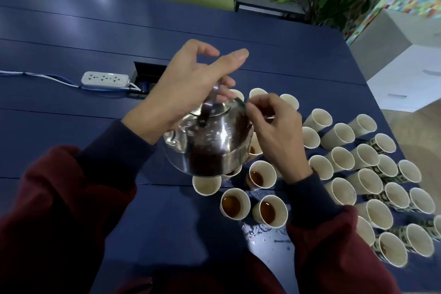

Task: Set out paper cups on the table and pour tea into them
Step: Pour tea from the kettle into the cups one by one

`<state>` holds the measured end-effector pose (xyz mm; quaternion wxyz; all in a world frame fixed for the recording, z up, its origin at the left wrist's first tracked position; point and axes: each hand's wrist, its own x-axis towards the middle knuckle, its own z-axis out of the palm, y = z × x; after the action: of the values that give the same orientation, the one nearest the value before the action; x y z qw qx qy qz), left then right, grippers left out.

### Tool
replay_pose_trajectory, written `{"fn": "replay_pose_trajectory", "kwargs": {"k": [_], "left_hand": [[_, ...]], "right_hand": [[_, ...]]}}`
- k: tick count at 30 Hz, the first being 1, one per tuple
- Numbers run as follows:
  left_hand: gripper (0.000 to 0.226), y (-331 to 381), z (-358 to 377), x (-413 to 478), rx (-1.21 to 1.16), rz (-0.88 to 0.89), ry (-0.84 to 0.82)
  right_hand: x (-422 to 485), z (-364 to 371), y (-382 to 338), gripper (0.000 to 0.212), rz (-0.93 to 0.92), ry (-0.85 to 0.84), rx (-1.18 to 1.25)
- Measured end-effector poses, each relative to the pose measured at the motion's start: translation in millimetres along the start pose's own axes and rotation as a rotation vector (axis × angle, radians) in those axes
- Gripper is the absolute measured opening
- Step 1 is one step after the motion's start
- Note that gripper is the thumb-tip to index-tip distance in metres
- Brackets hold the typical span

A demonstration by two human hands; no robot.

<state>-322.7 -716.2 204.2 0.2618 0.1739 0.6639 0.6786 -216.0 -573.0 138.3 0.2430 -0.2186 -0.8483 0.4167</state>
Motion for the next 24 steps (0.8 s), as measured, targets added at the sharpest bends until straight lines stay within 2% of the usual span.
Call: {"fn": "replay_pose_trajectory", "kwargs": {"k": [5, 8, 10, 14, 16, 18, 21, 22, 24], "left_hand": [[0.083, -4, 22, 3, -0.127, 0.003, -0.056], [0.089, -10, 31, 5, -0.130, 0.008, -0.091], [0.084, -9, 36, 6, -0.080, -0.003, -0.141], [0.051, 0, 35, 17, 0.281, 0.054, -0.250], [0.039, -3, 25, 25, 0.300, 0.156, -0.163], [0.024, -19, 8, 32, 0.227, 0.244, 0.008], [0.012, -69, -17, 41, 0.281, 0.206, 0.191], [0.009, -90, -22, 43, 0.377, 0.156, 0.193], [0.023, -123, -25, 47, 0.635, 0.081, 0.090]], "right_hand": [[5, 1, -35, 0.032, 0.052, 0.015, 0.097], [7, 2, -36, 0.037, 0.066, 0.024, 0.158], [7, 4, -32, 0.034, 0.125, 0.030, 0.257], [13, 0, -20, 0.034, 0.269, 0.140, 0.432], [17, -10, -13, 0.035, 0.307, 0.179, 0.472], [19, -22, -8, 0.036, 0.319, 0.209, 0.519], [20, -39, -1, 0.036, 0.303, 0.270, 0.574], [20, -43, 0, 0.036, 0.291, 0.292, 0.586], [21, -49, 4, 0.039, 0.268, 0.322, 0.601]]}}
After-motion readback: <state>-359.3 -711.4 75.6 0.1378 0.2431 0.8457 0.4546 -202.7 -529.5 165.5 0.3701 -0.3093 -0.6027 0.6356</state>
